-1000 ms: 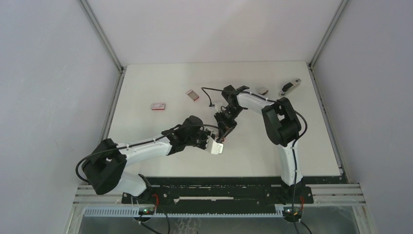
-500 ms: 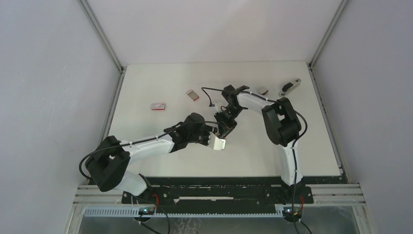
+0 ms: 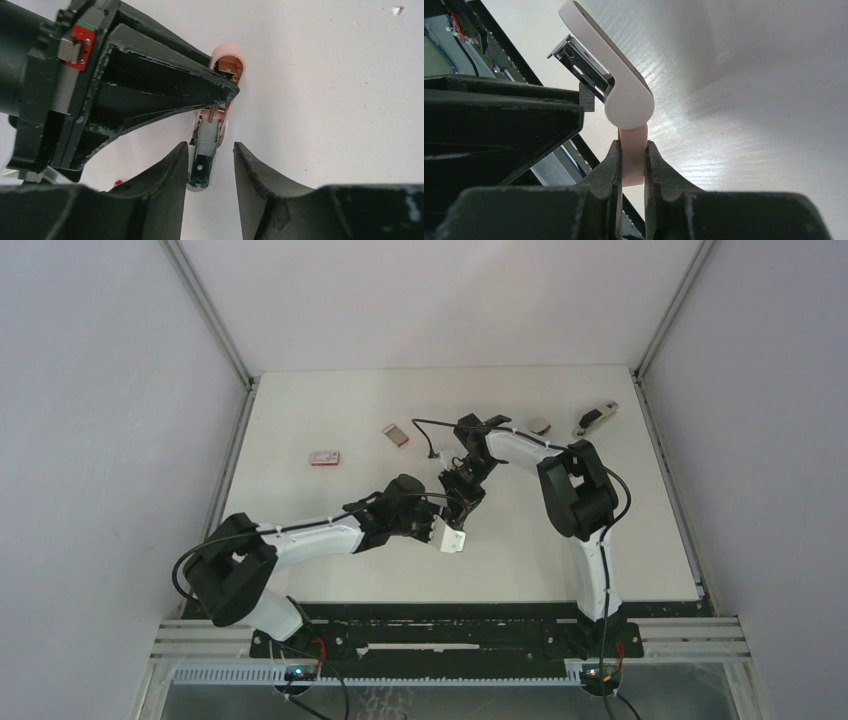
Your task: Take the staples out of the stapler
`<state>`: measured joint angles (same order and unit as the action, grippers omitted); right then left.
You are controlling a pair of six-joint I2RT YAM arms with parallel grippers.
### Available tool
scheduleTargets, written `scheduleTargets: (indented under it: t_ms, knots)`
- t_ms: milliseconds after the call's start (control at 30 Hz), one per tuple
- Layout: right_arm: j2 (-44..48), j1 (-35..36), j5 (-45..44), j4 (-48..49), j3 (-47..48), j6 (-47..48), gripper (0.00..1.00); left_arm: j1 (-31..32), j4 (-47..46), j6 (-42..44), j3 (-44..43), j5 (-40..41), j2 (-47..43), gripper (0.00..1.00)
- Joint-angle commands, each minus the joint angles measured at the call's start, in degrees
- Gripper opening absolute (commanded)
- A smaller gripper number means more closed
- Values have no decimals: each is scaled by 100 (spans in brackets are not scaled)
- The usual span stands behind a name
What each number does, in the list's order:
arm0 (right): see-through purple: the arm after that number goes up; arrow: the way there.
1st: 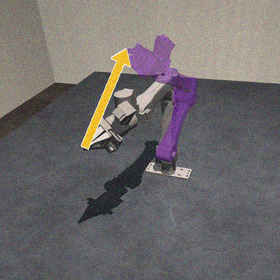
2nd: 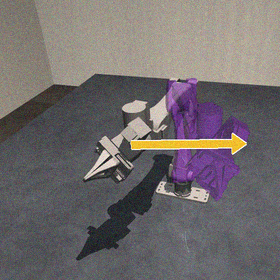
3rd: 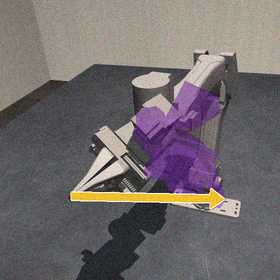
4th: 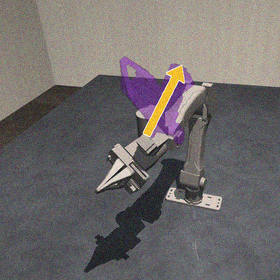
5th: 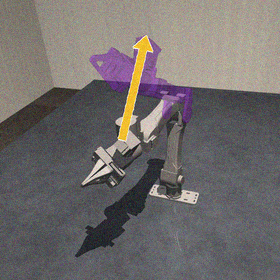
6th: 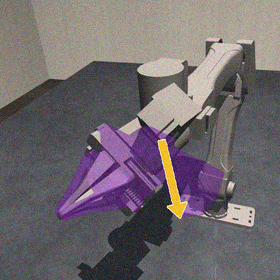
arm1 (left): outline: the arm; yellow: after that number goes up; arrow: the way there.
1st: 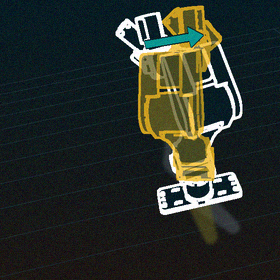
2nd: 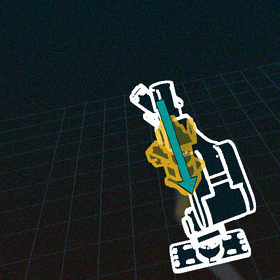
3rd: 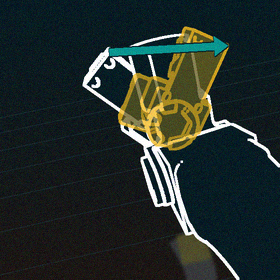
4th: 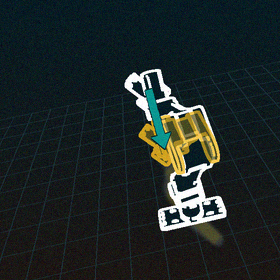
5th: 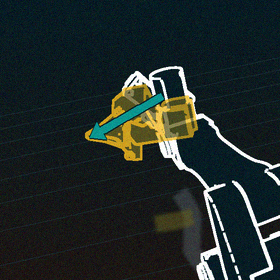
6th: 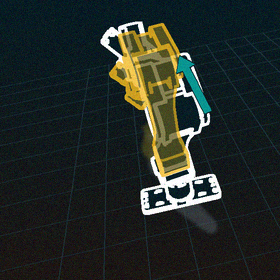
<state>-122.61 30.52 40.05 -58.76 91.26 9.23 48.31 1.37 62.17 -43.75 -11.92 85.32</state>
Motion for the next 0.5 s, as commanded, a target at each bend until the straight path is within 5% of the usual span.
scheduleTargets:
  t_ms: [0, 467]
  knots:
    - [172, 58, 202, -52, 199, 121, 0, 45, -69, 91, -264, 55, 95, 42]
    - [158, 73, 222, -49, 200, 122, 0, 46, -60, -2, -337, 83, 170, 30]
